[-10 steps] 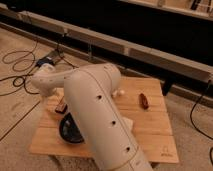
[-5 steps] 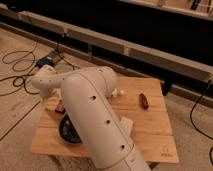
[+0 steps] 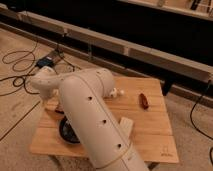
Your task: Push the eraser across the table
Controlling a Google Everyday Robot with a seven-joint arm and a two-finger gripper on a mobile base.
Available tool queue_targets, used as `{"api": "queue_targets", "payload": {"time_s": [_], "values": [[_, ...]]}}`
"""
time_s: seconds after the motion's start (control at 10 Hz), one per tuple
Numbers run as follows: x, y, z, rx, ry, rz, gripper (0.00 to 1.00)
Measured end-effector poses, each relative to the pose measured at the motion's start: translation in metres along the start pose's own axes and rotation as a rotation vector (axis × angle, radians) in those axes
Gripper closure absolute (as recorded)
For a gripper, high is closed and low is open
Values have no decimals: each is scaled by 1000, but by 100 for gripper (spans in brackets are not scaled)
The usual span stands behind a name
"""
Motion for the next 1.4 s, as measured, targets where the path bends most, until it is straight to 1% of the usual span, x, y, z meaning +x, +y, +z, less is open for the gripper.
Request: {"api": "queue_targets", "payload": {"time_s": [0.3, 0.6, 0.9, 1.4], "values": [[10, 2, 3, 0, 32, -5, 35], [19, -1, -2, 3, 56, 2, 35], [37, -11, -10, 18, 89, 27, 35], [67, -26, -16, 35, 140, 66, 35]]}}
